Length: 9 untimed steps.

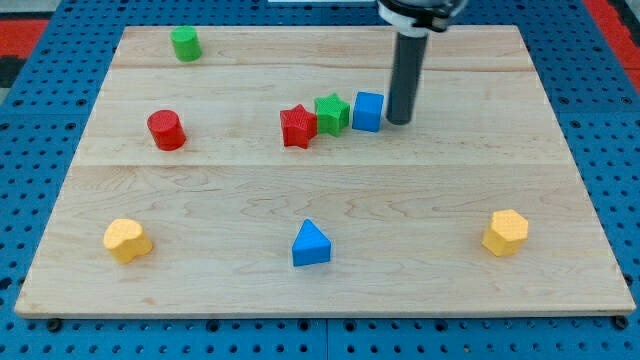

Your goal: Place the yellow hexagon towards the bottom of the green star

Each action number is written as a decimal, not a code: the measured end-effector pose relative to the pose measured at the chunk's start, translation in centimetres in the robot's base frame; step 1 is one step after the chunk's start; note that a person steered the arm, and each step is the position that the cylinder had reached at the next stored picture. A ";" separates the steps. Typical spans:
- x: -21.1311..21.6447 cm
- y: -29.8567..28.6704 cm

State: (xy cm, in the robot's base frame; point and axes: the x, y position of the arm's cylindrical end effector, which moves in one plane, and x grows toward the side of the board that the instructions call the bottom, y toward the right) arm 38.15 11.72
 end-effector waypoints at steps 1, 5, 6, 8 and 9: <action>2.8 9.2; 16.4 11.0; 16.8 9.4; 14.2 1.2; 15.0 0.3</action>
State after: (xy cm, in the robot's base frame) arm 53.17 12.07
